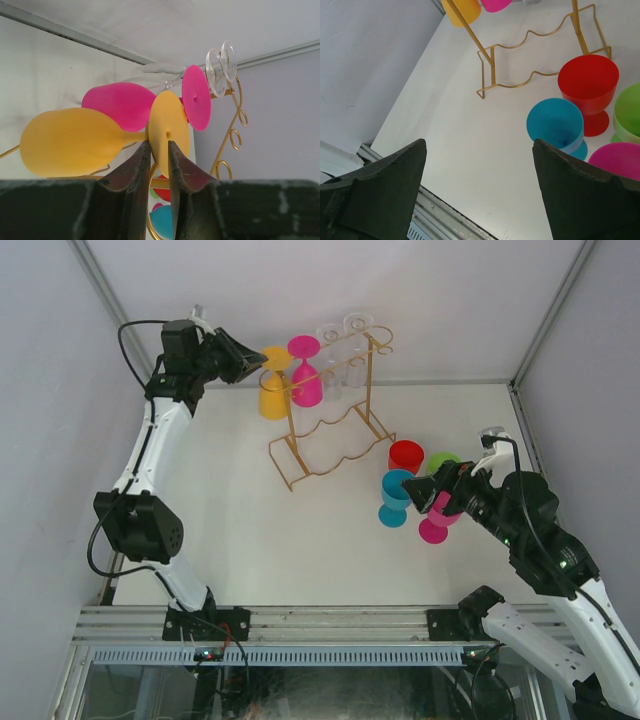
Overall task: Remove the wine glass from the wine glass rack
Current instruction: Pick up the wine glass from the wine rack.
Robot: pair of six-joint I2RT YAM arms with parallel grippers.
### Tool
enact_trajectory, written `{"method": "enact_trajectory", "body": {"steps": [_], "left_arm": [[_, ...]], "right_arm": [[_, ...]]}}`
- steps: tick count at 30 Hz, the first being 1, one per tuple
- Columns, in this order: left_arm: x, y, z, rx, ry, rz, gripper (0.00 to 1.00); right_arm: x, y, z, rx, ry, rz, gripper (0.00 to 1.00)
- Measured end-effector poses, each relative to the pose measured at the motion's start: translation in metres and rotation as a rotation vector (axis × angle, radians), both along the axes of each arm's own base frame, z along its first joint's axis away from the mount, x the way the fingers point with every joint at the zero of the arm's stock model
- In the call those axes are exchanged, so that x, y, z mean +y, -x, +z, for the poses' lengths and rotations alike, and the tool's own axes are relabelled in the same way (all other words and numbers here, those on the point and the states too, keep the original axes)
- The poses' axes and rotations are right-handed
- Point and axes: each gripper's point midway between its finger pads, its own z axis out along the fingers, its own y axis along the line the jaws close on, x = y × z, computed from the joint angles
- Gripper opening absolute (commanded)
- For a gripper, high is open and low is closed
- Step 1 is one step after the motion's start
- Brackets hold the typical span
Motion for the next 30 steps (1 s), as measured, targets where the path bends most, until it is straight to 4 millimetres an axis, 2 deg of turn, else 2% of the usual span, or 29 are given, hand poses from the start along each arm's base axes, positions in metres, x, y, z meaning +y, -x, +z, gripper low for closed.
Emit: {"method": "enact_trajectory", "body": {"steps": [3, 13, 19, 25, 30], "left_arm": [[0.000, -0.001, -0.003, 0.007, 0.001, -0.002, 0.23], [0.002, -0.003, 0.001, 0.008, 0.032, 0.004, 0.01], [0.000, -0.008, -0.002, 0.013, 0.127, 0.002, 0.00], [0.008, -0.015, -0.003, 0.021, 0.251, 0.037, 0.00], [0.012, -0.018, 0.010, 0.008, 0.352, 0.035, 0.00]], "right_arm": [[-0.001, 0.000, 0.000, 0.001, 0.000, -0.001, 0.86], [-0.001, 0.001, -0.003, 0.009, 0.006, -0.002, 0.86], [-0.002, 0.002, -0.003, 0.012, 0.008, -0.006, 0.86], [-0.003, 0.003, -0.003, 0.008, 0.006, -0.006, 0.86], [-0.004, 0.004, -0.003, 0.010, 0.007, -0.006, 0.86]]}}
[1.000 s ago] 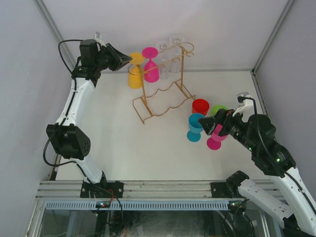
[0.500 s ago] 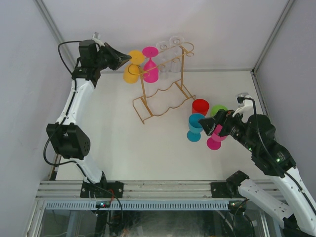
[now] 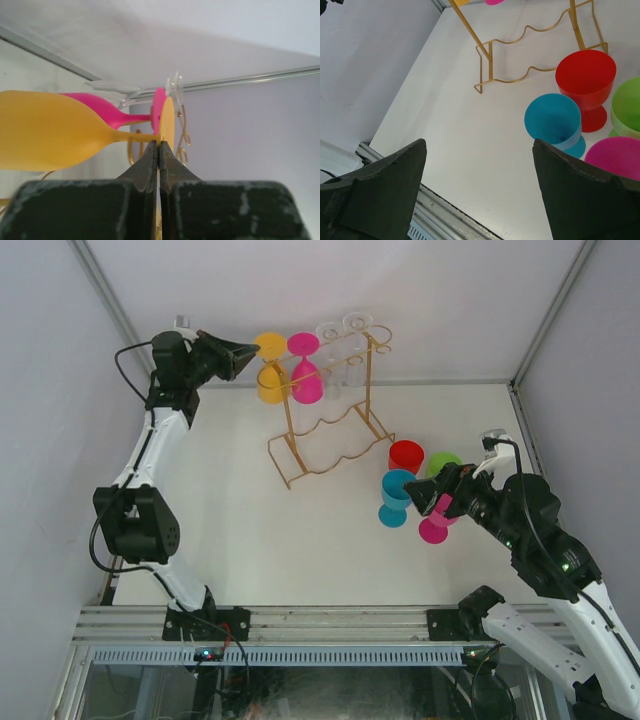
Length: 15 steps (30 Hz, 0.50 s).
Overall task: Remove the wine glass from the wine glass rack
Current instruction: Pick up the wine glass from the wine rack.
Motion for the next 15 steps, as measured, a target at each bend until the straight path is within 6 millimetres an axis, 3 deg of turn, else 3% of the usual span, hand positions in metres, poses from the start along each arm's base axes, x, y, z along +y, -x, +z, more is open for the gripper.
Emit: {"method": "enact_trajectory", "body": {"steps": [7, 15], "left_arm": [[-0.002, -0.001, 0.024, -0.059, 0.070, -0.009, 0.00], [0.004, -0.004, 0.024, -0.051, 0.091, 0.004, 0.00]], "right_arm": [[0.000, 0.001, 0.000, -0.002, -0.001, 0.000, 0.86], [-0.003, 0.003, 0.003, -0.013, -0.006, -0.009, 0.86]]}}
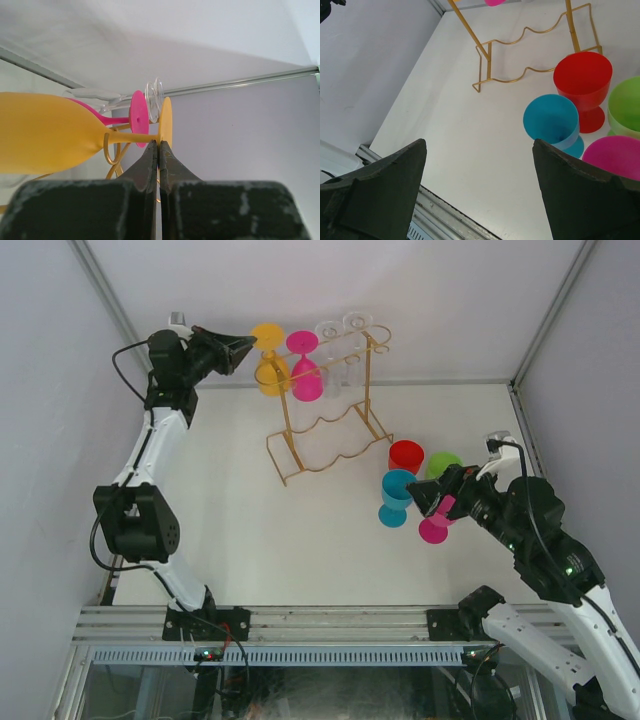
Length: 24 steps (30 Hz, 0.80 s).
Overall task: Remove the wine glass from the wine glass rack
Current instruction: Pick up the wine glass from the wine rack.
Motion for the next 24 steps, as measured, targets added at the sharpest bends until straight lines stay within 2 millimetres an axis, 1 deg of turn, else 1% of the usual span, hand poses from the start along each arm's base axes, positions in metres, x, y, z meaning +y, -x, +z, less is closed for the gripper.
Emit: {"method": "enact_trajectory", "body": {"steps": [15, 21, 24], "left_arm": [[0.008, -0.004, -0.008, 0.024, -0.009, 0.027, 0.00], [0.011, -0.011, -0.017, 0.044, -0.007, 0.039, 0.00], [0.017, -0.016, -0.021, 0.050, -0.008, 0.063, 0.00]], "right_arm": [[-0.001, -0.001, -0.001, 0.004, 0.004, -0.008, 0.86], [-0.001, -0.001, -0.002, 0.006, 0.005, -0.008, 0.86], [-0.001, -0.001, -0.002, 0.006, 0.005, -0.008, 0.86]]}}
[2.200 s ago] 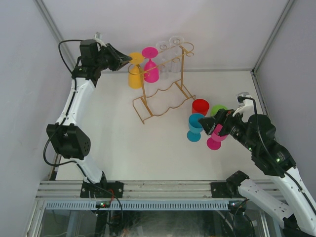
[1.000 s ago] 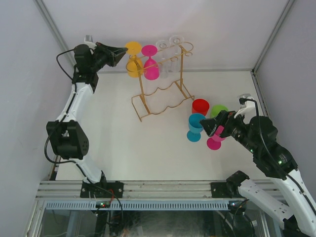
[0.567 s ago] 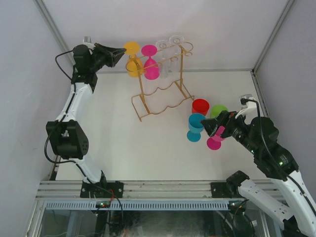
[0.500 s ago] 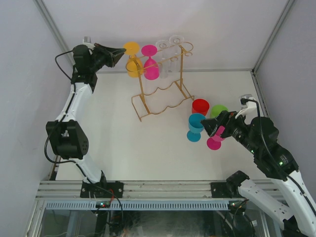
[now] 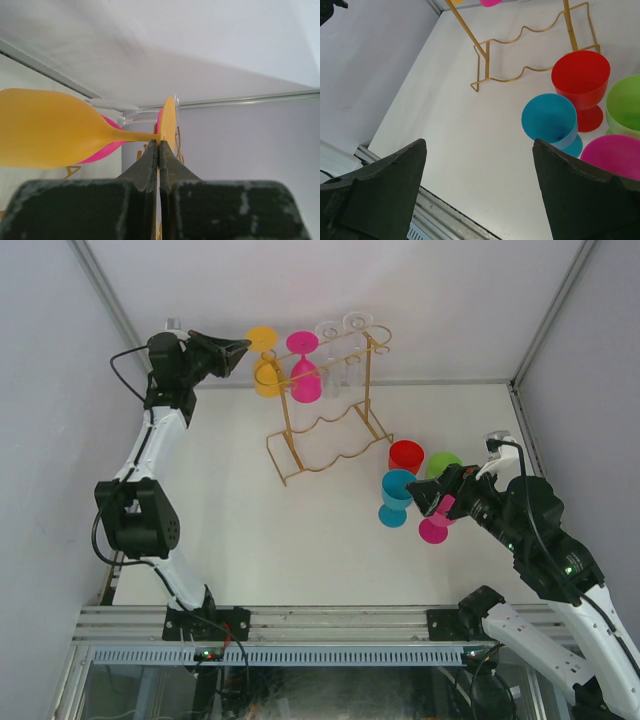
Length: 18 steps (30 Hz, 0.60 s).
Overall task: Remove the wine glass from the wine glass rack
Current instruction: Pick up the wine glass from the wine rack, then place the wine glass at the center of the board.
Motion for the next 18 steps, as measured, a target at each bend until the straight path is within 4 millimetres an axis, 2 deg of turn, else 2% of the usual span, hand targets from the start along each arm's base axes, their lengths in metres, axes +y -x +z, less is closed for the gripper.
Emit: {"method": "enact_trajectory", "body": {"steps": [6, 8, 12, 18], "left_arm": [[0.015, -0.004, 0.003, -0.020, -0.031, 0.068, 0.00], [0.021, 0.001, 0.003, -0.040, -0.063, 0.095, 0.00], [0.030, 0.030, -0.002, -0.084, -0.137, 0.133, 0.00], [0.050, 0.099, -0.030, -0.117, -0.211, 0.230, 0.00]], "right_arm": [[-0.001, -0.001, 0.000, 0.000, 0.001, -0.004, 0.86], [-0.001, -0.001, 0.000, 0.000, 0.002, -0.004, 0.86], [0.000, -0.001, -0.001, 0.003, 0.003, -0.004, 0.87], [0.001, -0.003, -0.003, 0.012, 0.007, -0.001, 0.87]]}}
